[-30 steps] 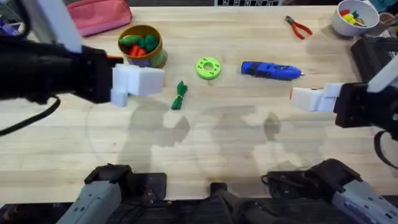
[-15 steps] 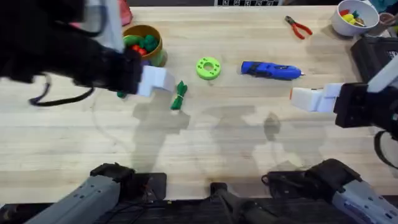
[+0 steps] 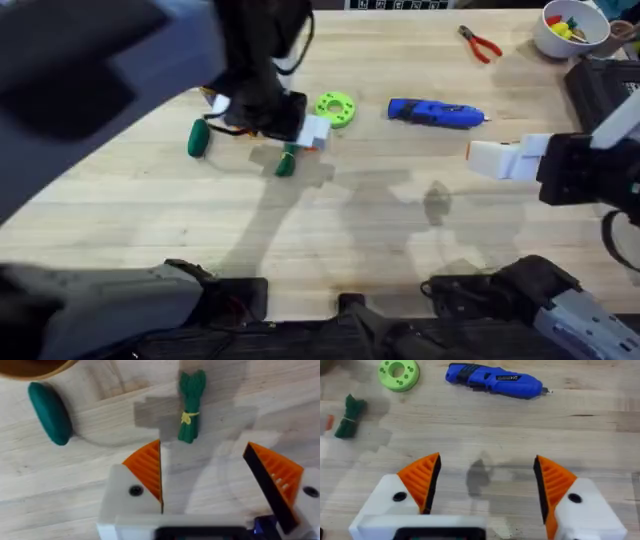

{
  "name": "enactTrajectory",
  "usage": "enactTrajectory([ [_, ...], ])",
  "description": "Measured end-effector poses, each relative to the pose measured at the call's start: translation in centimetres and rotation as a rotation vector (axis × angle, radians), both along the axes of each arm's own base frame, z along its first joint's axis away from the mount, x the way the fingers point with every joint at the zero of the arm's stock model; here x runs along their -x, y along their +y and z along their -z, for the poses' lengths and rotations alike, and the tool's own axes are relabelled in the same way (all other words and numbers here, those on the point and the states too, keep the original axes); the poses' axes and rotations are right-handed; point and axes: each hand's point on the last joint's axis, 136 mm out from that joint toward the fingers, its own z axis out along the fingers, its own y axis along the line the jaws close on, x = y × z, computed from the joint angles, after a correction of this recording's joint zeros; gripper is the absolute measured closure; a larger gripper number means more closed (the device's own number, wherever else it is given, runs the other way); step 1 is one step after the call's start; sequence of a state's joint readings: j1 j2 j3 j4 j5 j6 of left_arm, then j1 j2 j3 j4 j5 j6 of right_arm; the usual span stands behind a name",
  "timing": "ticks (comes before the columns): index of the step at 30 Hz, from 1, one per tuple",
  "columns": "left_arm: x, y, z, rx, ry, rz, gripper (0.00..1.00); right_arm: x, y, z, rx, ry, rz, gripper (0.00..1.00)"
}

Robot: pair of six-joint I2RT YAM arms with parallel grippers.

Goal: Pick up the gripper from the table and insert it into the empty holder that is missing its gripper. Then pick up a screw, insert it into the mounting hole, and use the screwdriver to tighten it. Finally, clean up the table by picking up the vegetable and placing it into the bucket.

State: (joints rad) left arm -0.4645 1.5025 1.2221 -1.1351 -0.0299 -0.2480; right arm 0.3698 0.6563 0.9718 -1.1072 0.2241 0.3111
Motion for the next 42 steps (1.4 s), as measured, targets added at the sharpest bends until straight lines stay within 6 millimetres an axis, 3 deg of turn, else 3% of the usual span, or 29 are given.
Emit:
enactTrajectory([
  [7, -3.0, -1.4, 4.0, -0.008, 0.000, -0.037, 0.015, 0.0, 0.0, 0.0, 0.000, 0.000, 0.000, 0.008],
  [15, -1.6, -0.3, 8.2, -0.068, 0.100, -0.037, 0.015, 0.0, 0.0, 0.0, 0.000, 0.000, 0.000, 0.008],
  [20, -1.5, -0.2, 9.2, -0.073, 0.123, -0.018, 0.022, 0.0, 0.0, 0.0, 0.000, 0.000, 0.000, 0.008],
  [23, -1.5, -0.3, 9.2, -0.070, 0.127, -0.006, 0.286, 0.0, 0.0, 0.0, 0.000, 0.000, 0.000, 0.008],
  [27, -1.5, -0.3, 9.2, -0.072, 0.126, 0.001, 0.884, 0.0, 0.0, 0.0, 0.000, 0.000, 0.000, 0.008],
  [28, -1.7, -0.3, 9.2, -0.073, 0.117, 0.006, 0.966, 0.0, 0.0, 0.0, 0.000, 0.000, 0.000, 0.008],
  [37, -1.8, -0.3, 8.9, -0.069, 0.108, -0.005, 0.977, 0.0, 0.0, 0.0, 0.000, -0.001, 0.000, 0.007],
  [42, -1.7, 0.2, 5.6, -0.036, 0.040, -0.023, 0.977, 0.0, 0.0, 0.0, 0.000, 0.000, 0.000, 0.008],
])
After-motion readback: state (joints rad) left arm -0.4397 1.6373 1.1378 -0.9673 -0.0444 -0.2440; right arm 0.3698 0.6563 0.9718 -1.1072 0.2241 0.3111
